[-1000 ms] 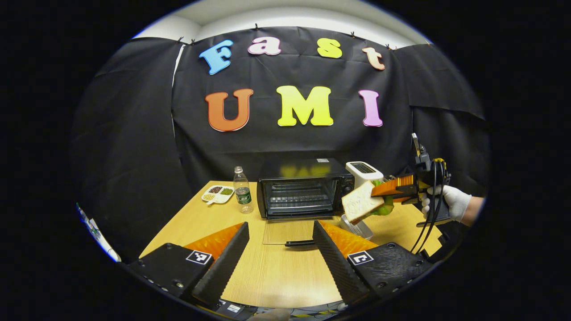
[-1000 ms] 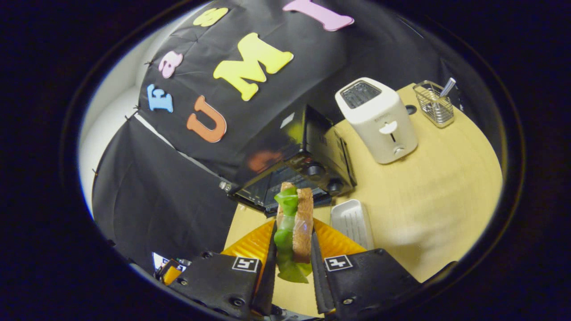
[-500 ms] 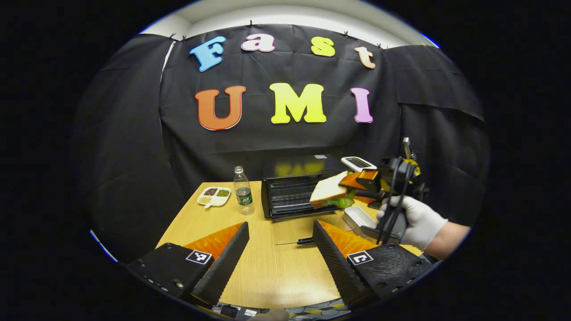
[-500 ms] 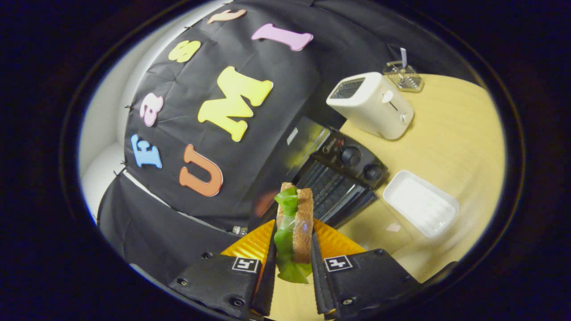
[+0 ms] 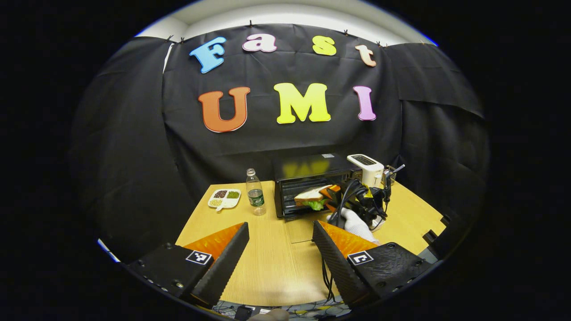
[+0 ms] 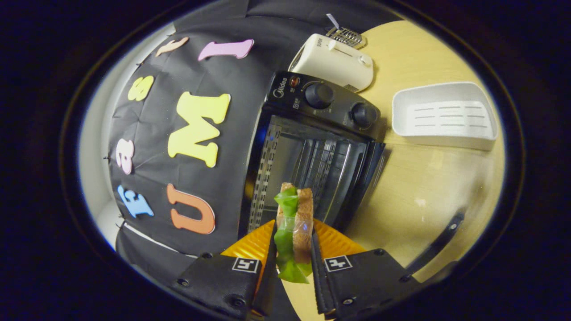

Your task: Open the electric oven with the left hand, put the food in, and close the electric oven.

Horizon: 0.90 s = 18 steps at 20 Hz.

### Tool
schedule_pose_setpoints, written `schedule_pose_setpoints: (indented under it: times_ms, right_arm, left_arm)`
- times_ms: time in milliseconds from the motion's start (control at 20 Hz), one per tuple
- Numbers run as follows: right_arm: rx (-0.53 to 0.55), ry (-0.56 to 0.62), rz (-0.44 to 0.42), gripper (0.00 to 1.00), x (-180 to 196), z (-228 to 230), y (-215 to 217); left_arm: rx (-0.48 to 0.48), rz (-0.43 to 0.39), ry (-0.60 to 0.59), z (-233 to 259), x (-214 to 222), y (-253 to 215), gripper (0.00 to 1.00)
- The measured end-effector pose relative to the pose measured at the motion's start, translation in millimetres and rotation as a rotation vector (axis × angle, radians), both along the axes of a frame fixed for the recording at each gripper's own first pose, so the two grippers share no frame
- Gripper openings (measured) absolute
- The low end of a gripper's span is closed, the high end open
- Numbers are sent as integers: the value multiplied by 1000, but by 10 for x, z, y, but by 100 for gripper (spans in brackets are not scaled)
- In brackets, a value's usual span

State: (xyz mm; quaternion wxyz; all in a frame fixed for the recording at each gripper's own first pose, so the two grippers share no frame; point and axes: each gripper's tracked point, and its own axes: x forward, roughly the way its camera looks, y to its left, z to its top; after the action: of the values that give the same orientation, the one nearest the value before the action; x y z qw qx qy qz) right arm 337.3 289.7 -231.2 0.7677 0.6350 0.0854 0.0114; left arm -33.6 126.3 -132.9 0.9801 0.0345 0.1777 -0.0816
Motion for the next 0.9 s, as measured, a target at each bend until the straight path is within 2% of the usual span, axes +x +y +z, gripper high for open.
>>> schedule_pose_setpoints:
  times_ms: [100,400,450,550,600,650,700,750,800,850,900]
  right_arm:
    - [-14,9,-26,40,200,-40,29]
    - [51,12,-110,40,646,-142,-128]
    - [54,12,-108,31,697,-163,-125]
    - [27,27,-110,30,763,-206,-117]
    - [-10,36,-108,40,789,-236,-117]
    - [-51,59,-108,31,808,-299,-128]
    - [-90,74,-96,45,802,-316,-128]
    - [-125,76,-92,46,817,-319,-135]
    - [-177,83,-84,41,801,-313,-137]
    - [-247,85,-75,43,792,-301,-157]
    - [-317,93,-69,60,753,-293,-178]
  left_arm:
    - [13,14,1,1,-12,92,95]
    - [21,18,19,-24,-29,126,95]
    - [19,16,22,-16,-32,106,95]
    - [13,9,20,-3,-30,63,95]
    - [11,5,17,5,-27,43,95]
    - [9,5,14,22,-28,24,95]
    - [3,2,10,27,-25,9,95]
    - [0,4,7,39,-18,-5,95]
    - [-4,4,6,38,-25,-11,95]
    - [-7,5,0,55,-23,-22,95]
    - [-9,9,-5,66,-24,-19,95]
